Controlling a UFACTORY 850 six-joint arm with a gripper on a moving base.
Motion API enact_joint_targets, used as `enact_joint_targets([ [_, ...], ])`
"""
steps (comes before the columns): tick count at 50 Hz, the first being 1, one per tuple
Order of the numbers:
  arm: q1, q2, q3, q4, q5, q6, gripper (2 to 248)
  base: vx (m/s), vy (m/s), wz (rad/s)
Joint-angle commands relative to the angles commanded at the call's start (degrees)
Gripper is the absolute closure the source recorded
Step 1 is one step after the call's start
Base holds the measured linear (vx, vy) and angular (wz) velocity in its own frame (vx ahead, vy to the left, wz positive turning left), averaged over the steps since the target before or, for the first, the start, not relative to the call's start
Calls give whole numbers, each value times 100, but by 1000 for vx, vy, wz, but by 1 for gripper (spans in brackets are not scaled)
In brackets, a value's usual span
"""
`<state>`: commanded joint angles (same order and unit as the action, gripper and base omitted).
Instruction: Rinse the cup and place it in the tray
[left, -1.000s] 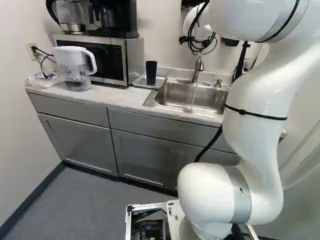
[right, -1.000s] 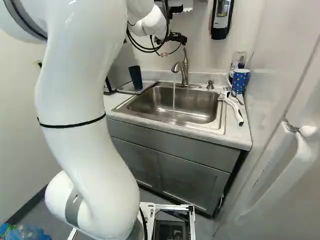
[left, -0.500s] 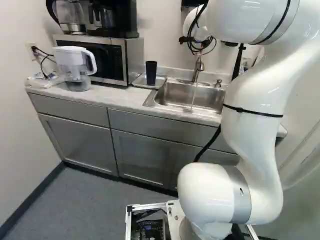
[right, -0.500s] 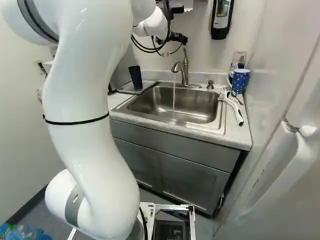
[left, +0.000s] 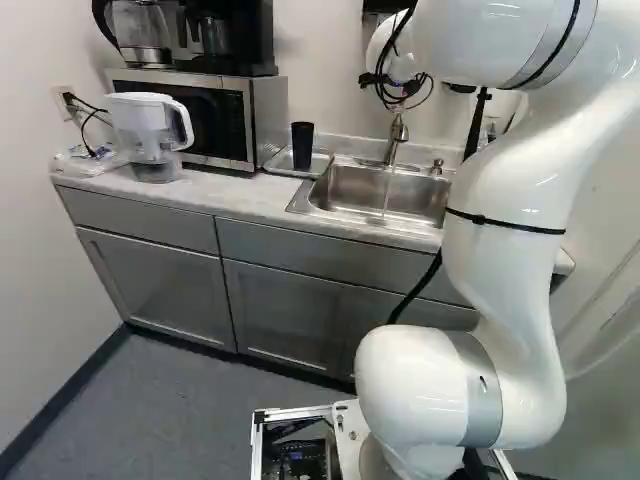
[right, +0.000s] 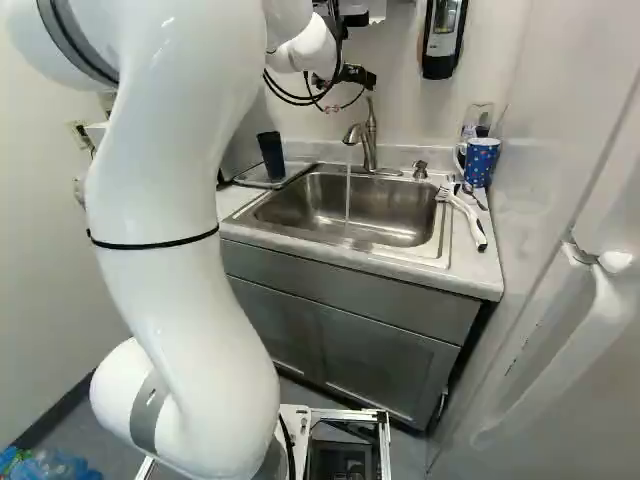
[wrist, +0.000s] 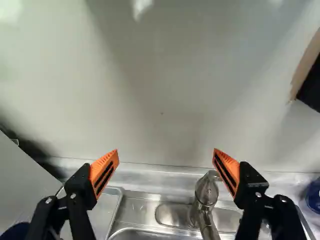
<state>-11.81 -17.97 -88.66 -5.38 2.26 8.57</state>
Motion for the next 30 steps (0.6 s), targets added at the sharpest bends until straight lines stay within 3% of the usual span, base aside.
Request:
enact_joint_targets([
  [30, 0, 0, 0, 0, -64, 0, 3, 0, 0, 0],
])
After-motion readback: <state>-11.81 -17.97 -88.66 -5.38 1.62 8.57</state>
